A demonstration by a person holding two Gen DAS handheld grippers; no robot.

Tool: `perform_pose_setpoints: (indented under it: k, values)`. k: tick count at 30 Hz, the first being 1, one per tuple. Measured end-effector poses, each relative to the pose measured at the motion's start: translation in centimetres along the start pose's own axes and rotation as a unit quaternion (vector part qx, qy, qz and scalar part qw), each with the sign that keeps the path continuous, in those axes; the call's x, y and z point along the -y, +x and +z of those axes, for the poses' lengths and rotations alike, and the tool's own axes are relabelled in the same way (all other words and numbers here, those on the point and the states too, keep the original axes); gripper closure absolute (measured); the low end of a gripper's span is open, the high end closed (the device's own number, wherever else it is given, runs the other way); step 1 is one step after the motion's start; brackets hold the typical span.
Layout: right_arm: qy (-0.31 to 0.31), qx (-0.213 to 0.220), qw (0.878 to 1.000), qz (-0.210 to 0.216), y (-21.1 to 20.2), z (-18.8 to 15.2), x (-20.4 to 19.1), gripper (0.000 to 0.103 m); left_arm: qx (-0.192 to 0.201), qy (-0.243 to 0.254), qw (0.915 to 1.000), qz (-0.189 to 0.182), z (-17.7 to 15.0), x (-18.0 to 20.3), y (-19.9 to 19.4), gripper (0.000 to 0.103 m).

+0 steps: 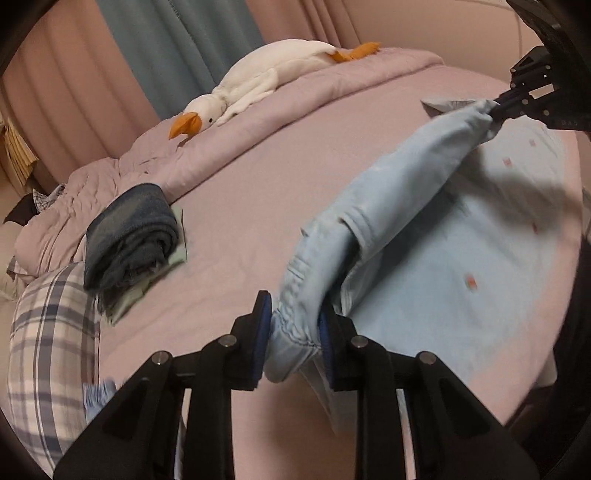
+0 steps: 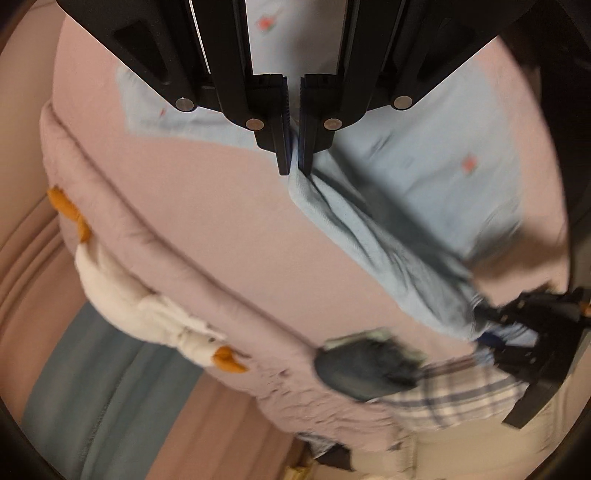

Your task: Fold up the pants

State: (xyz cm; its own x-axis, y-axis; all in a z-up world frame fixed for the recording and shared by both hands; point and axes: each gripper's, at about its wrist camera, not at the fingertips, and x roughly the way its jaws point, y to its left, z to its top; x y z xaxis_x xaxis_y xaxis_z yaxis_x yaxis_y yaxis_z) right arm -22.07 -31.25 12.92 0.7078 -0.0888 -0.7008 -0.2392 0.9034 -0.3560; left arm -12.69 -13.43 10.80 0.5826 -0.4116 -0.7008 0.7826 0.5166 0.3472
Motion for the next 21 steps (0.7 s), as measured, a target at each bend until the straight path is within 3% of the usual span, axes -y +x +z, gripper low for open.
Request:
perform_pose_setpoints:
  k: [7,12,16,18,21]
  values:
    - [-0.019,-0.058,0.996,0.060,2.0,-5.3,-6.3,0.099,-0.044,0.006,0.9990,-0.007,-5.8,3.4,1.3,0.080]
    - [-0.059,-0.089,0.993,0.050,3.7,-6.7,-8.9,0.099,-0.045,0.061,0.9968,0.026,-6.4,5.2,2.1,0.080]
    - [-0.078,-0.073,0.994,0.033,2.6,-6.3,-9.2,0.099,-0.029,0.075,0.9951,0.056,-6.5,4.8,1.5,0.080]
    - [-0.088,-0.062,0.994,0.023,1.8,-6.3,-9.5,0.099,-0.036,0.083,0.9945,0.053,-6.9,5.0,2.0,0.080]
    - [-0.106,-0.081,0.991,0.026,3.0,-7.2,-10.8,0.099,-0.048,0.096,0.9931,0.048,-7.8,5.8,2.5,0.078]
